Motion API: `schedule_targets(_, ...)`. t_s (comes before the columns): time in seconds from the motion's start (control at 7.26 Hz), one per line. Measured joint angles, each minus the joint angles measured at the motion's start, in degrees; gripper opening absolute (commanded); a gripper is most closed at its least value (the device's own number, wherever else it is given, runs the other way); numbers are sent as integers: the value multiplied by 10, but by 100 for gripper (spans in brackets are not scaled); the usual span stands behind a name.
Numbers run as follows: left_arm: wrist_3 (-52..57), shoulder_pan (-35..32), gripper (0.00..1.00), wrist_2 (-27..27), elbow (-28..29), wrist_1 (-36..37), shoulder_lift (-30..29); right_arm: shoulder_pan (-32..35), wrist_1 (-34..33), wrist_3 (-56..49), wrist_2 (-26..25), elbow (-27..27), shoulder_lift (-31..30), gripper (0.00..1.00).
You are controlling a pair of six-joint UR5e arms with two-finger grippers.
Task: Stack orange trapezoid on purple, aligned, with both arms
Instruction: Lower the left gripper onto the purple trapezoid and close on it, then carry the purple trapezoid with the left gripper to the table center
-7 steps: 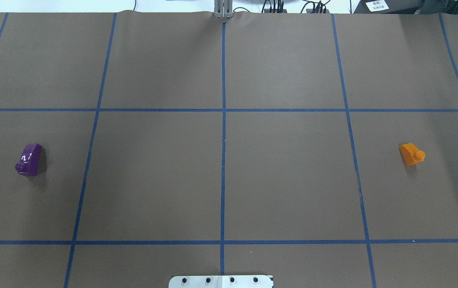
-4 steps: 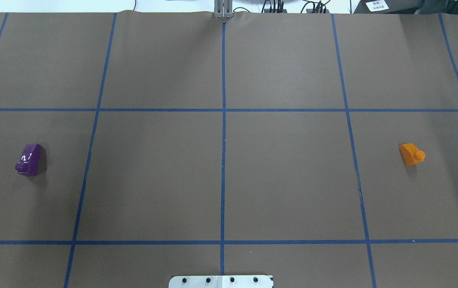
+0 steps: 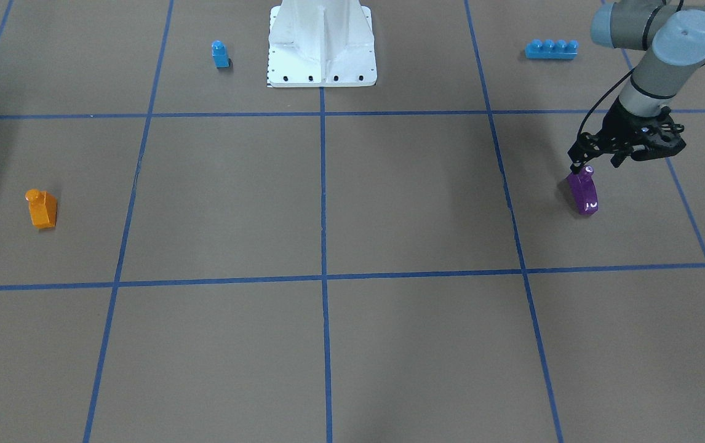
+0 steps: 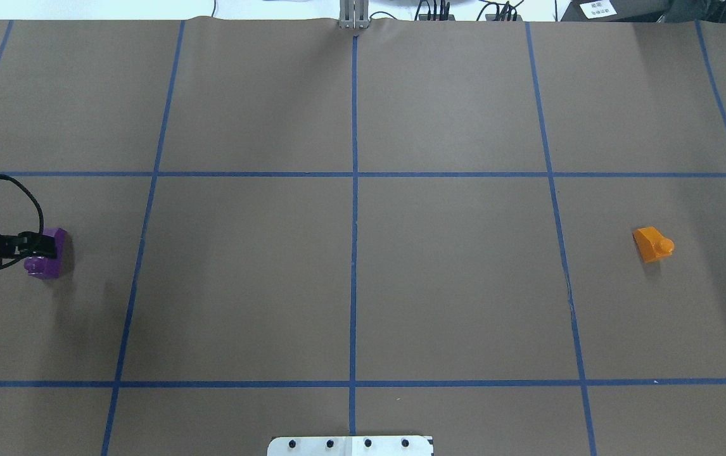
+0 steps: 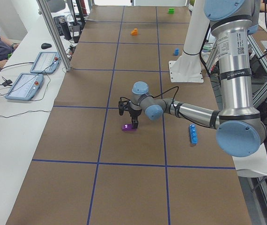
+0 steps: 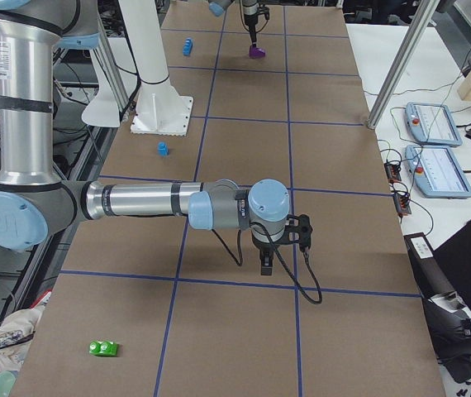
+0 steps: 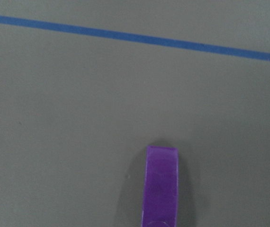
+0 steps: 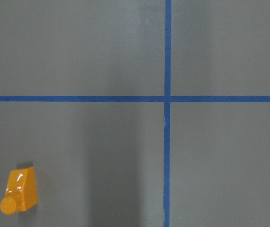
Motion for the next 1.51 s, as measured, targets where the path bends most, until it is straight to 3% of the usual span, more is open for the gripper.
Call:
schedule_targets(0.14,-1,11,98,5,20,-1,-15,-1,0,0,3,0,1,100)
schedule_targets(0.28,0,16,84,9,39,-1,-28,-2,-1,0,5,0,1,100)
schedule_targets(0.41,4,18,52,11,51,-2,-35,-3,-1,1,5,0,2,100)
schedule_targets(0.55,11,18,10,12,57,-2,-37,-3,-1,1,7,0,3,100)
schedule_targets(0.69,21,18,0,12,59,-2,-35,-4,-1,1,10,1,3,100)
schedule_targets(1.24,33,16,0,0,29,17,-35,-4,-1,1,14,2,3,100)
schedule_targets(1.51,36,18,0,-10,-21,87,-77,-4,-1,1,15,5,4,100)
